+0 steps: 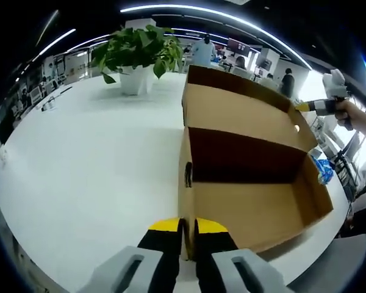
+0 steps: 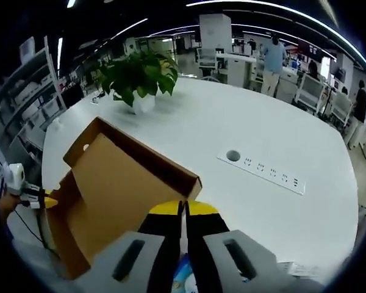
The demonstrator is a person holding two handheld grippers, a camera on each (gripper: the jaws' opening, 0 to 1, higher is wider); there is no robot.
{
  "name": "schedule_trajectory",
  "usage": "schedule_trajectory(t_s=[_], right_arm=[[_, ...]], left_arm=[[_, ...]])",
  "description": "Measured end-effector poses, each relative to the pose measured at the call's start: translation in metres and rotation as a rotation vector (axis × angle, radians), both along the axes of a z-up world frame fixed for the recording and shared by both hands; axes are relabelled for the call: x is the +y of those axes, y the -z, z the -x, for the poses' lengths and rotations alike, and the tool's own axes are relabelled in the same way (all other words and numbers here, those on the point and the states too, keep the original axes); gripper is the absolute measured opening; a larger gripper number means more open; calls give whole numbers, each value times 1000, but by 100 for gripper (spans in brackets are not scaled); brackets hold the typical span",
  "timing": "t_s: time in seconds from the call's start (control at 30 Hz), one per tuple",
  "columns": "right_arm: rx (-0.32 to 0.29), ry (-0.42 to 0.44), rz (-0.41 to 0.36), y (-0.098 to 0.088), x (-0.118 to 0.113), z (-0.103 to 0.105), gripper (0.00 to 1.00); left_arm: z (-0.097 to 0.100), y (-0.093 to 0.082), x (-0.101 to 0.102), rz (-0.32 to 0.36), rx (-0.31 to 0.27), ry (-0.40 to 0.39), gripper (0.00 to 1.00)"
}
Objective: Operate the shoe box by opening the lid, removing the specified soft item, and placing it in the target area until the item is outside and the box remains undamaged.
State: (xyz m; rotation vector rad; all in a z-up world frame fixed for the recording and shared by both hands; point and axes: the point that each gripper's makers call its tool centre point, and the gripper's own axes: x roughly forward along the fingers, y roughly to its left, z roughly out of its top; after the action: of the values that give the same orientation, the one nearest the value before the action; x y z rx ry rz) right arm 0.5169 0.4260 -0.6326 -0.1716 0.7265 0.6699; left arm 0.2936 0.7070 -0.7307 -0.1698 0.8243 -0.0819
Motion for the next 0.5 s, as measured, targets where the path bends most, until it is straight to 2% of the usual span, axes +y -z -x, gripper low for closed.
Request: schedule_trajectory(t_s=[0.13, 0.3, 0.5], right_arm=[[-46, -22, 5, -10, 2, 5, 0], [-86, -32, -2, -23, 3, 24, 0], [-116, -35, -22, -33, 3, 35, 0]], left_arm=[[0, 0, 0, 4, -4, -2, 7], [0, -1, 0, 17, -8, -11, 7], [0, -1, 1, 19, -9, -10, 7]])
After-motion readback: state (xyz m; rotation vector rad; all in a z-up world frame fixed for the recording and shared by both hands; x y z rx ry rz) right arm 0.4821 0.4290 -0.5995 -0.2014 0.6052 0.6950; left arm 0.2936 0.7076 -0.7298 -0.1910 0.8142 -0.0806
